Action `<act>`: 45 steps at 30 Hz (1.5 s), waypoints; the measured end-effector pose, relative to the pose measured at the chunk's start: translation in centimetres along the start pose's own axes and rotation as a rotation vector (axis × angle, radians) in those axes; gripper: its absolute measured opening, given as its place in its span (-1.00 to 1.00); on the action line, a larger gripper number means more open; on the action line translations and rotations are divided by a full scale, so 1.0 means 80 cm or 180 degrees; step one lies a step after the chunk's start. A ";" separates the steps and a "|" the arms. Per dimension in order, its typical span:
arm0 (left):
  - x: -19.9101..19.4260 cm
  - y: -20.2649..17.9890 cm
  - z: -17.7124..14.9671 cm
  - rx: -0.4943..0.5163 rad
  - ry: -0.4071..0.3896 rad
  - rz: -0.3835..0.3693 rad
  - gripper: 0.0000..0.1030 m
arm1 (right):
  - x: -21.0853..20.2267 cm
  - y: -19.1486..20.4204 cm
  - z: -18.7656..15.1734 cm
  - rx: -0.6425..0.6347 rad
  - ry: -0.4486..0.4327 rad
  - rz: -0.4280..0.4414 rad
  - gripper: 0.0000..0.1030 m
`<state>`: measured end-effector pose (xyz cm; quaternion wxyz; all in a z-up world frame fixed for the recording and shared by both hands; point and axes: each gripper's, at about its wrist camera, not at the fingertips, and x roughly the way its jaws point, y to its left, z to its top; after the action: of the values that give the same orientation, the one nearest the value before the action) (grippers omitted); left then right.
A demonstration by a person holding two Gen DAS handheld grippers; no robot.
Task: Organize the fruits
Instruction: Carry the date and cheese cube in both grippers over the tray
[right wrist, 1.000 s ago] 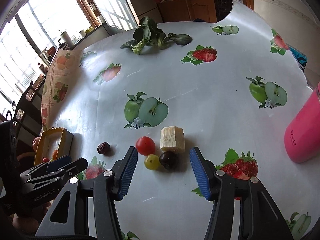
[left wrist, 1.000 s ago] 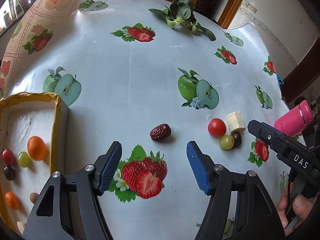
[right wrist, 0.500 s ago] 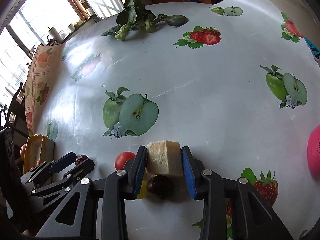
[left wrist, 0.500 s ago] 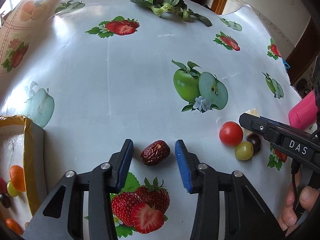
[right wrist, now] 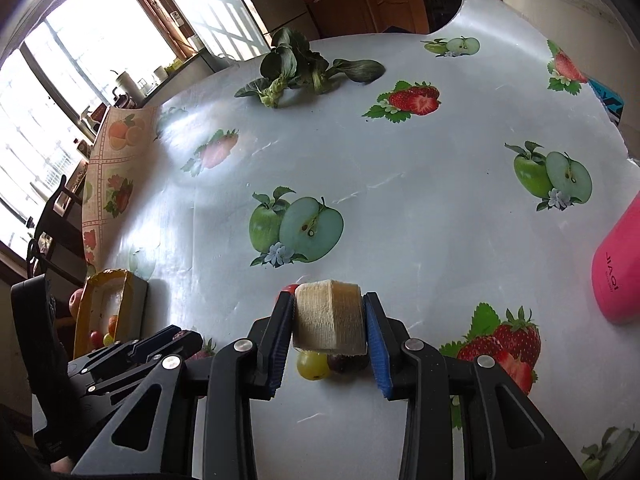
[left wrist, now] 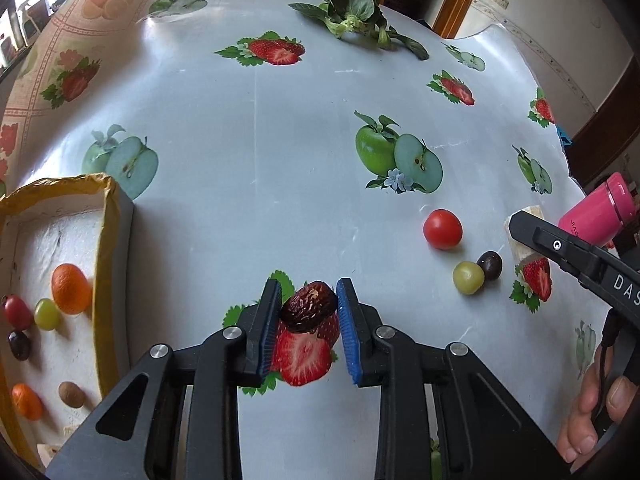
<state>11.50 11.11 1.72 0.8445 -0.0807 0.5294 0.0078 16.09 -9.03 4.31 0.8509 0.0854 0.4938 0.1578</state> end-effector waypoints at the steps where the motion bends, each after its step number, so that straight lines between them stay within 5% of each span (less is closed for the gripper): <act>1: -0.008 0.002 -0.004 -0.0034 -0.0012 0.0002 -0.50 | -0.007 0.003 -0.004 -0.0012 -0.0010 0.0010 -0.31; 27: -0.154 0.055 -0.124 -0.0387 -0.0271 0.0354 -0.50 | -0.131 0.116 -0.144 -0.0687 -0.0012 0.0429 -0.31; 45: -0.190 0.079 -0.151 -0.0442 -0.0391 0.0492 -0.51 | -0.165 0.157 -0.168 -0.0871 -0.0116 0.0530 -0.31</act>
<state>-6.59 16.73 9.39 0.8646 -0.0973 0.4794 0.1144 -4.01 -2.11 12.12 0.8473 0.0122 0.4434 0.2920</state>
